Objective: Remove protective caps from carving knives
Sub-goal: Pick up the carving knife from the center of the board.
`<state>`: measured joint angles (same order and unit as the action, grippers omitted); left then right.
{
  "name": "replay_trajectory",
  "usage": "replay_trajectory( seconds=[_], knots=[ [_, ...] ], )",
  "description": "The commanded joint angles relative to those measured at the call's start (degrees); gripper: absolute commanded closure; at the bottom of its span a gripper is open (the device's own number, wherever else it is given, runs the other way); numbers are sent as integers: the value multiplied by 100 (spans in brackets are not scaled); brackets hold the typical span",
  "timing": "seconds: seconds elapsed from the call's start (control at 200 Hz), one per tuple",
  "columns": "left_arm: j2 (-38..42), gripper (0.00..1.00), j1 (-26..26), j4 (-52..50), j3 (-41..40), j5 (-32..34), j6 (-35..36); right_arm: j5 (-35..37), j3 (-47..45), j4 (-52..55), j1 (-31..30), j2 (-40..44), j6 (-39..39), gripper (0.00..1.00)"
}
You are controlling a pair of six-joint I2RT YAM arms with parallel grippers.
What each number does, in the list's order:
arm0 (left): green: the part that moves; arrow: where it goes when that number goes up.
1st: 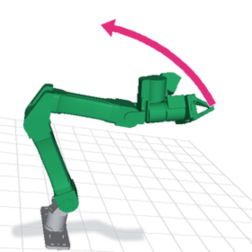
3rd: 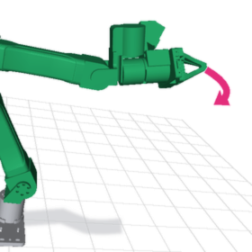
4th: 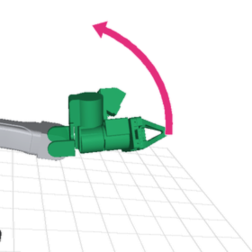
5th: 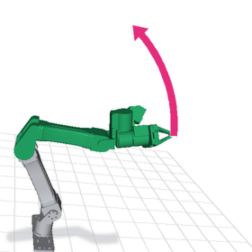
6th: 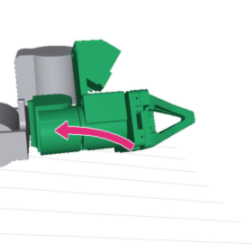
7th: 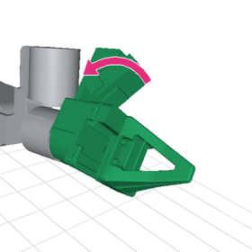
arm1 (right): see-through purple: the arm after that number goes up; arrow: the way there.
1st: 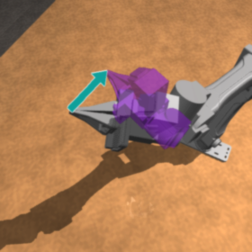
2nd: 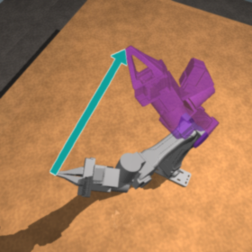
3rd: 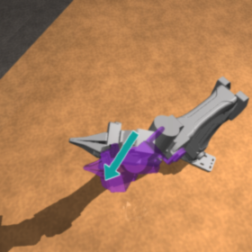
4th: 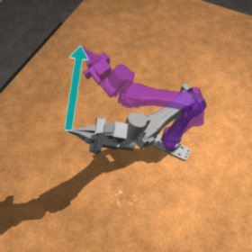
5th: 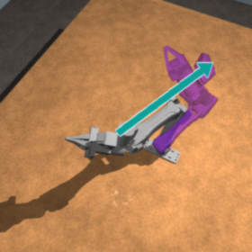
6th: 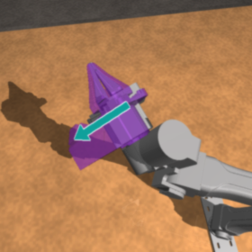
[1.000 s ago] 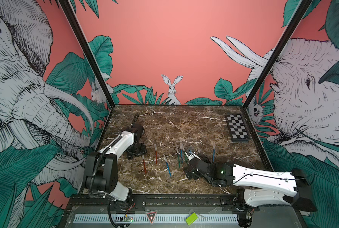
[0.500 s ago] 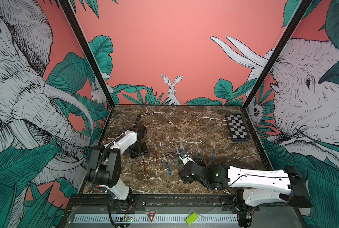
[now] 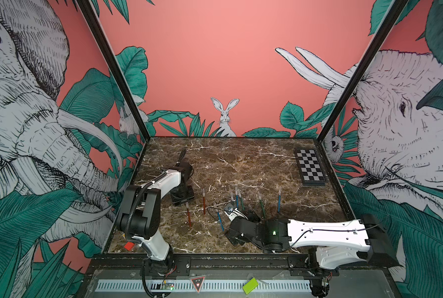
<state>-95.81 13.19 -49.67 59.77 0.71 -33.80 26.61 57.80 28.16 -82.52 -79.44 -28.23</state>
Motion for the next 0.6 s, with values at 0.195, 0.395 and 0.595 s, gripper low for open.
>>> replay_trajectory(
  seconds=[0.195,0.395,0.595],
  knots=[
    [-31,53,178,63,-89,124,-235,116,213,-58,-136,-224,91,2],
    [-108,60,188,59,4,239,-243,64,223,-113,-212,-283,66,2],
    [-187,62,192,45,0,290,-252,72,281,-122,-295,-382,62,2]
  ],
)
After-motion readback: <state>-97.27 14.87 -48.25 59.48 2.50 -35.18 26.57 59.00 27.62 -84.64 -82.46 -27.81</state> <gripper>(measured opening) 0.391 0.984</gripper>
